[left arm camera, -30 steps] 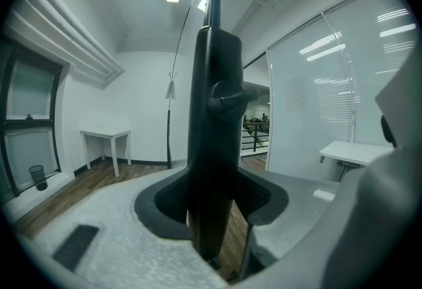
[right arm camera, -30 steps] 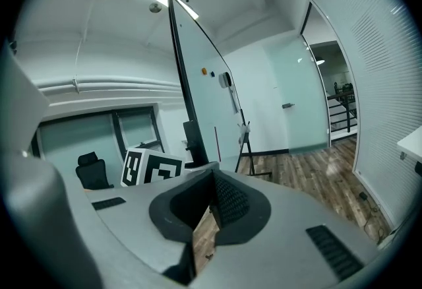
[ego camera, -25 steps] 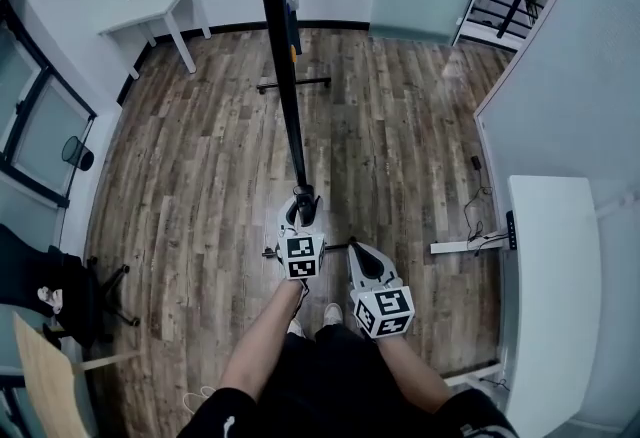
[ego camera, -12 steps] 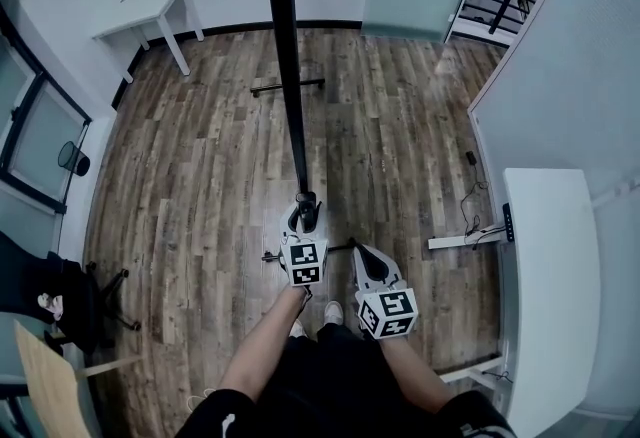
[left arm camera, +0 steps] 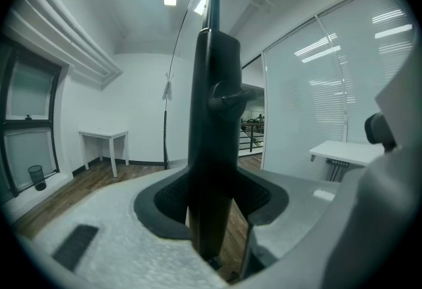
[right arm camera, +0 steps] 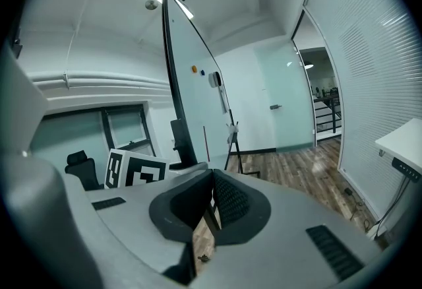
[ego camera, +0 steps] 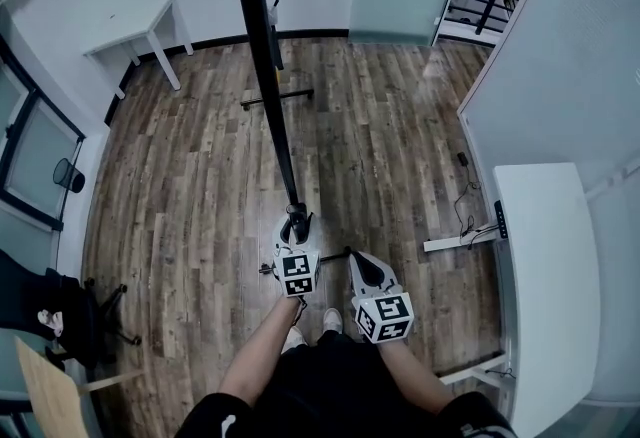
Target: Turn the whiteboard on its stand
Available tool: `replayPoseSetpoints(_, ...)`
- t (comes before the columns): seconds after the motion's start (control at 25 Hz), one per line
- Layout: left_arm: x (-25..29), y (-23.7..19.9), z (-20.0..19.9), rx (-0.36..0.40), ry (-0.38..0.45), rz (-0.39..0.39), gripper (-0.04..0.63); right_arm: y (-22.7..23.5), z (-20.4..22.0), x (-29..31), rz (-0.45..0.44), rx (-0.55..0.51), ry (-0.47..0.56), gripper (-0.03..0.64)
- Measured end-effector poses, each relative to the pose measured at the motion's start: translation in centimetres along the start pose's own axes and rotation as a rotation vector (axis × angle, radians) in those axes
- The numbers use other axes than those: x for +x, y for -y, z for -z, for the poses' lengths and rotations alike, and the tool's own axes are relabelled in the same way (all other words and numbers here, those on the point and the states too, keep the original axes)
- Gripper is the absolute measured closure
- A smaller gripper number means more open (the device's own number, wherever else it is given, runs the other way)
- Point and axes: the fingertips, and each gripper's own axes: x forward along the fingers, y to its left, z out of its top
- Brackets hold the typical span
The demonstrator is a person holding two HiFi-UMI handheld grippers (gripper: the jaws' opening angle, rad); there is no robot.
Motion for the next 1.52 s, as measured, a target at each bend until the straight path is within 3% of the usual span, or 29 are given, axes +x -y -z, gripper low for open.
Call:
replayPoseSetpoints(0.2,0.0,0.3,-0.1,-0.004,-0.024,0.027,0.400,-0.1,-0.3,-0.3,-0.007,-0.004,0.001,0.604)
replayPoseSetpoints(0.4,-0.9,0.9,0.4,-0.003,-0.025,0.046,0.353,-0.1,0.0,-0.4,-0.009,-0.004,0.006,0.604)
replayPoseSetpoints(0.76,-4.3,-0.2,0.0,-0.020,-0.018,0.040,0.354,-1.1,-0.4,0.1,-0.035,-0.017,0.005,0.604)
replayPoseSetpoints(1.08,-9.3,-4.1,-0.6,-0.116,0.012,-0.041,0.411,-3.4,-0.2,1.0,-0.082,-0.033,0.000,0.604)
replayPoseSetpoints(1.32,-13.5,-6.3,-3.0,-0.063,0.060,-0.100,0.489,-5.5,-0.4,1.5,-0.120,-0.037,0.000,0.604)
replayPoseSetpoints(1.52,-17.0,-7.4,-3.5,-0.060,0.047,-0.139,0.555,-7.2,-0.5,1.5,-0.143,-0.039,-0.001,0.604)
